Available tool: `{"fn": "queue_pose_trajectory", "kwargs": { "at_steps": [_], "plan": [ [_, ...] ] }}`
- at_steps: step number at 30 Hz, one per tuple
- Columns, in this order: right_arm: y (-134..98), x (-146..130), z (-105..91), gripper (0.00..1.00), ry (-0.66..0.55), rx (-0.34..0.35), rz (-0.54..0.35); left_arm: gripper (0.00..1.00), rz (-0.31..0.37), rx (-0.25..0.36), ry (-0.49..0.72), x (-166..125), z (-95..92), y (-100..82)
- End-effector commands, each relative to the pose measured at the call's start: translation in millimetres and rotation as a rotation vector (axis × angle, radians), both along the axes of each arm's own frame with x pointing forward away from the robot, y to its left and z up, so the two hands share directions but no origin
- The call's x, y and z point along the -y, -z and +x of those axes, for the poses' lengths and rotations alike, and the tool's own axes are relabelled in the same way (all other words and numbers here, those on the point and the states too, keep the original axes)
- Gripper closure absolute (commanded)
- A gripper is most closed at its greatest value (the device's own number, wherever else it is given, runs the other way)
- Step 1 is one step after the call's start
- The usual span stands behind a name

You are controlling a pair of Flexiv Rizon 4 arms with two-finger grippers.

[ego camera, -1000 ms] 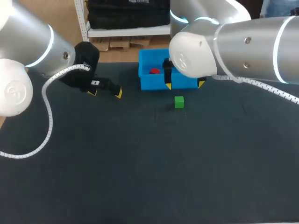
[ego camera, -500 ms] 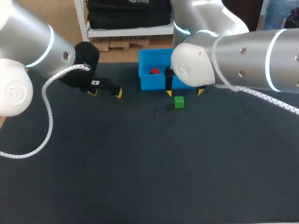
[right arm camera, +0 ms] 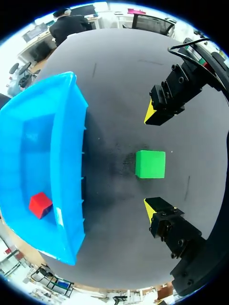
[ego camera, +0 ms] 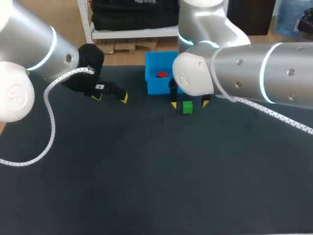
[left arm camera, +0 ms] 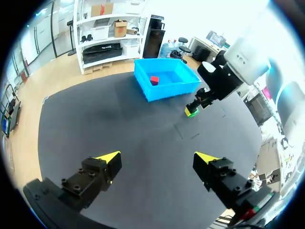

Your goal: Use the left arm to pick the red cube and place it into the blue plastic box first, then use the right arm to grasp the green cube and put it into the same blue plastic box after the first action is fully finished.

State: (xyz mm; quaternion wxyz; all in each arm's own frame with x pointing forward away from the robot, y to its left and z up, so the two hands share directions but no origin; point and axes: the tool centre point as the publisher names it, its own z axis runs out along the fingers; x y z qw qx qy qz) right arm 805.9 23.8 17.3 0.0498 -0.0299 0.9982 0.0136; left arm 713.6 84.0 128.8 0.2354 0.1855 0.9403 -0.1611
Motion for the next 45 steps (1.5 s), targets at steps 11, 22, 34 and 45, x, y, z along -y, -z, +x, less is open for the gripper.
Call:
{"fn": "queue_pose_trajectory", "kwargs": {
  "at_steps": [11, 22, 34, 45],
  "plan": [
    [9.5, -0.4, 9.2, 0.0, 0.005, -0.025, -0.016, 0.0, -0.005, 0.001, 0.003, -1.1, -0.2, 0.3],
    [17.2, 3.2, 5.7, 1.0, 0.029, -0.029, -0.02, 0.0, -0.005, 0.001, 0.003, -1.1, -0.2, 0.3],
    [20.0, 1.7, 2.6, 1.0, 0.035, -0.04, -0.012, 0.0, -0.005, 0.001, 0.003, -1.1, -0.2, 0.3],
    [-6.8, -1.4, 1.9, 1.0, 0.036, -0.01, -0.016, 0.0, -0.005, 0.001, 0.003, -1.1, -0.2, 0.3]
  ]
}}
